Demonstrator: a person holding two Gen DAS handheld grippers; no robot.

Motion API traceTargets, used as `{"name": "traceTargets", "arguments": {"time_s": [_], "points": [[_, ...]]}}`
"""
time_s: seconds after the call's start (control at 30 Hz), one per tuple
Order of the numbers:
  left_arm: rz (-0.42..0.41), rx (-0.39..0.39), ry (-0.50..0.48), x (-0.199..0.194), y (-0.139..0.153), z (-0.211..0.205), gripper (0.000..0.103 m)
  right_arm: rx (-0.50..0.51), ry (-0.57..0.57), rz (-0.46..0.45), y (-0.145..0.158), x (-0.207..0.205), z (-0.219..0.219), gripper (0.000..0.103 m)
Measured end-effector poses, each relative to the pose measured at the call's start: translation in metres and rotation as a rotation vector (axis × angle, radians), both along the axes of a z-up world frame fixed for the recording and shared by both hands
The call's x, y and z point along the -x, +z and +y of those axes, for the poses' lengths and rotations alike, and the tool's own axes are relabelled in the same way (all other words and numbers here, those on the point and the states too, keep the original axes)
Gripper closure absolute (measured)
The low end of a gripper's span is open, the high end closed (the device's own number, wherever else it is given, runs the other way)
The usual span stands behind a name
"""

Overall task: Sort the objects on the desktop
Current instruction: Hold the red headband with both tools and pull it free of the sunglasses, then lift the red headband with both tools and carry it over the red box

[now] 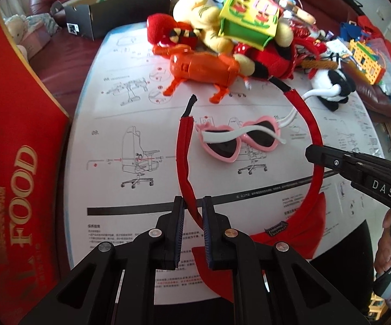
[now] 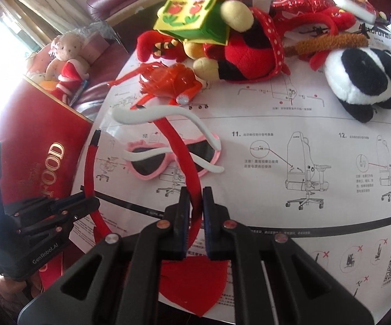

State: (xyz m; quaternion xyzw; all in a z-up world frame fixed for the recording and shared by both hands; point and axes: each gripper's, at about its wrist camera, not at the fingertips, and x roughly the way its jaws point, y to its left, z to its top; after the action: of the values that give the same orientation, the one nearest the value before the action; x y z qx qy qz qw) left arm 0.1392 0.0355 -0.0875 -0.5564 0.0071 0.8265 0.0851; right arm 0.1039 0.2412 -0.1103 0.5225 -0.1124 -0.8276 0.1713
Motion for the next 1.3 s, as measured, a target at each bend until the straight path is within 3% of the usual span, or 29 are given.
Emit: {"name": "traceTargets", "arguments": {"time_s": [0.2, 0.67, 1.17, 1.3], "points": [[0.072, 0.002, -0.023, -0.014, 0.018, -0.004, 0.091, -0.006, 0.003, 0.055, 0.021, -0.01, -0.002, 0.094], [0.119, -0.128, 0.012, -0.017, 0.057, -0.029, 0.095, -0.005, 0.003, 0.16, 0.066, -0.02, -0.009, 0.094], [0.227, -0.065, -0.011, -0.033, 0.073, -0.021, 0.098, -0.021, 0.001, 0.206, 0.078, -0.038, -0.014, 0.094], [0.225, -0.094, -0.012, -0.034, 0.077, -0.023, 0.098, -0.035, -0.006, 0.222, 0.082, -0.041, -0.015, 0.094]]}}
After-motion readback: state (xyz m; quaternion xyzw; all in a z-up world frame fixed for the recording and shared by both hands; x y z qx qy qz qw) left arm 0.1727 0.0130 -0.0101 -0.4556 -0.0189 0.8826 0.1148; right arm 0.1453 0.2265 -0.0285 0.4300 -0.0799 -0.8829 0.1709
